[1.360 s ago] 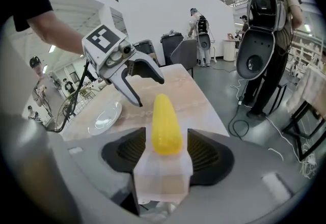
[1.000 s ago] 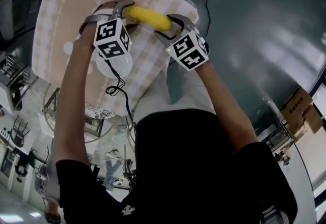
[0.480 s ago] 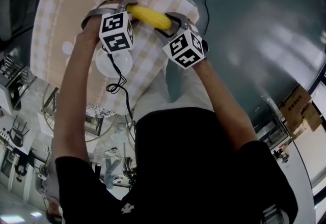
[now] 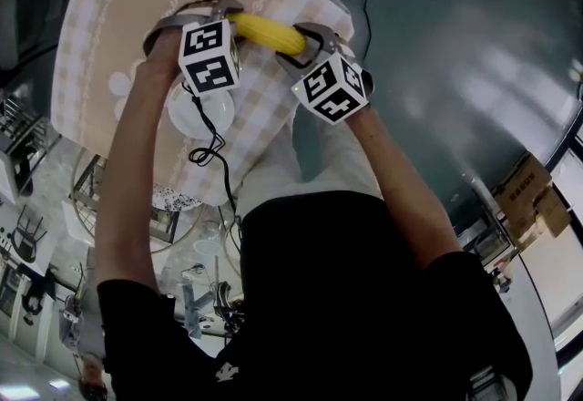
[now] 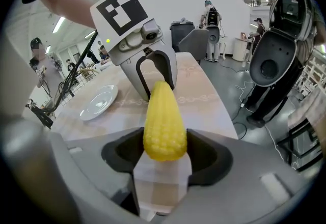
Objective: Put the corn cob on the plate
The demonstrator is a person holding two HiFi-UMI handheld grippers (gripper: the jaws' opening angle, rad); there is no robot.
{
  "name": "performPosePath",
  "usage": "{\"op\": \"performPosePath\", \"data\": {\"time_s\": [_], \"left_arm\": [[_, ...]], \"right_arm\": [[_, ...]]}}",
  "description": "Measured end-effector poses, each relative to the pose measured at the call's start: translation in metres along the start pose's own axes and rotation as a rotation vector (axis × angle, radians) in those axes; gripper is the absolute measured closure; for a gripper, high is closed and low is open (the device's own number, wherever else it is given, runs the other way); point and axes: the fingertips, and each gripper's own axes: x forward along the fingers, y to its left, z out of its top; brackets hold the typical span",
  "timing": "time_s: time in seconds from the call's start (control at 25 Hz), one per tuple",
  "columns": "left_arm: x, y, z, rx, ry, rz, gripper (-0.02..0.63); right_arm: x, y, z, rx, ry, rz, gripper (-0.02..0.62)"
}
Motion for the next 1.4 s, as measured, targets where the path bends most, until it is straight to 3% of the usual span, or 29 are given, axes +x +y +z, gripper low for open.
{"op": "performPosePath", "data": {"time_s": [0.28, 0.52, 1.04, 1.4], "left_arm": [[-0.017, -0.010, -0.005, -0.038, -0.001, 0.066, 0.362], [-0.038, -0.025, -0.015, -0.124, -0.031, 0.107, 0.371], [-0.071, -0.098, -0.082, -0.423, -0.003, 0.196, 0.387], [-0.079, -0.154, -0.114, -0.617, 0.004, 0.241, 0.388]], "right_arm": [[0.000, 0.009, 0.005, -0.067, 0.002, 0.056, 0.344], [0.004, 0.024, 0.019, -0.177, 0.012, 0.120, 0.344], [0.026, 0.099, 0.057, -0.490, 0.023, 0.325, 0.344], [0.037, 0.155, 0.067, -0.651, 0.030, 0.439, 0.344]]}}
